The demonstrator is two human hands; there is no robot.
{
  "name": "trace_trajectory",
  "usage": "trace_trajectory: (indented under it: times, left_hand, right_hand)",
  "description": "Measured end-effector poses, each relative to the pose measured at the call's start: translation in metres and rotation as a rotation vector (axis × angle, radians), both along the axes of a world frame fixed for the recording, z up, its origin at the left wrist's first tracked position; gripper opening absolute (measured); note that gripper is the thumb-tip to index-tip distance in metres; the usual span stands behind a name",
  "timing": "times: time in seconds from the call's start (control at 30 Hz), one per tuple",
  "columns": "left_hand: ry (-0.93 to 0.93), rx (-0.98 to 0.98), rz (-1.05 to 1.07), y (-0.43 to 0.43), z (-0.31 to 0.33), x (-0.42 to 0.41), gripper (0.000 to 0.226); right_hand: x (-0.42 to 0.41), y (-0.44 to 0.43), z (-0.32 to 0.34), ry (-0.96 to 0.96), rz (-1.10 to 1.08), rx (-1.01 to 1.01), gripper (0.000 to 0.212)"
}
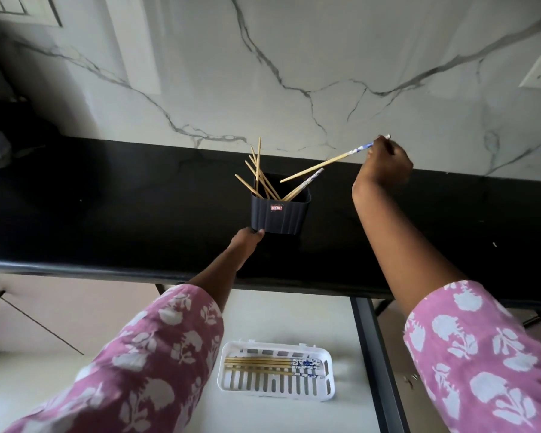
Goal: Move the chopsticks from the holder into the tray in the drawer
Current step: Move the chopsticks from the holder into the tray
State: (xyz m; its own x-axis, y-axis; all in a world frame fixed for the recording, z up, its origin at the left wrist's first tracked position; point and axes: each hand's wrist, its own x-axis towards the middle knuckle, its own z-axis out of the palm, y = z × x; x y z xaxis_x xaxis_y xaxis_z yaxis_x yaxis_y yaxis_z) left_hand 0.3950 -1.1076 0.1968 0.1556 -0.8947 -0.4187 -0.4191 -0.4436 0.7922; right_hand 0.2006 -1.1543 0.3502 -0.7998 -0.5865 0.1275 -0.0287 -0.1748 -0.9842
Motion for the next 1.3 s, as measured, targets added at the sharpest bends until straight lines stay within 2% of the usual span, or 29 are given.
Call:
trace_trajectory:
  times: [0.13,0.2,0.33,0.43,0.5,0.6,0.7,0.77,0.8,0.87,0.93,1.03,1.1,1.23,1.3]
  left_hand:
    - [0.328,-0.217,0.089,0.002,0.039,-0.021,0.049]
    - [0.445,-0.307,0.141,0.001,0.053,-0.027,0.049]
    - [0.583,-0.456,0.272,-0.001,0.072,-0.034,0.037]
    - [0.713,-0.526,0.355,0.005,0.083,-0.038,0.029]
    - [0.857,-0.562,0.344,0.013,0.094,-0.043,0.020]
    - [0.855,-0.622,0.292,0.022,0.106,-0.048,0.019]
    - [0.775,-0.650,0.245,0.026,0.113,-0.048,0.022]
    - [0.693,-0.668,0.203,0.027,0.113,-0.045,0.022]
    - [0.662,-0.666,0.169,0.027,0.111,-0.043,0.023]
    - [0.607,-0.641,0.091,0.028,0.105,-0.041,0.028]
    - [0.550,-0.598,0.033,0.030,0.097,-0.040,0.028]
    - [0.521,-0.553,0.011,0.035,0.088,-0.040,0.028]
    - [0.523,-0.528,0.009,0.038,0.080,-0.036,0.029]
    - [0.530,-0.457,0.030,0.042,0.059,-0.022,0.019]
    - [0.477,-0.413,0.060,0.043,0.045,-0.010,0.032]
  right_hand:
    - [0.003,0.032,-0.013,-0.397,0.006,-0.092,0.012]
    - [0.005,0.048,-0.023,-0.539,0.011,-0.060,0.012]
    - [0.005,0.075,-0.046,-0.767,0.091,0.020,0.024]
    - [0.008,0.092,-0.062,-0.978,0.134,0.062,0.020]
    - [0.008,0.100,-0.073,-1.082,0.204,0.103,0.017]
    - [0.006,0.108,-0.092,-1.133,0.320,0.184,0.015]
    - [0.003,0.110,-0.107,-0.880,0.371,0.341,0.019]
    - [0.005,0.110,-0.111,-0.480,0.398,0.415,0.021]
    - [0.007,0.109,-0.113,-0.189,0.388,0.417,0.021]
    - [0.010,0.109,-0.112,0.319,0.427,0.310,0.023]
    - [0.015,0.113,-0.107,0.572,0.537,0.182,0.027]
    - [0.025,0.111,-0.104,0.825,0.703,0.157,0.019]
    - [0.030,0.109,-0.108,0.914,0.758,0.199,0.016]
    - [0.038,0.111,-0.126,0.909,0.832,0.282,0.017]
    - [0.041,0.114,-0.139,0.894,0.887,0.338,0.016]
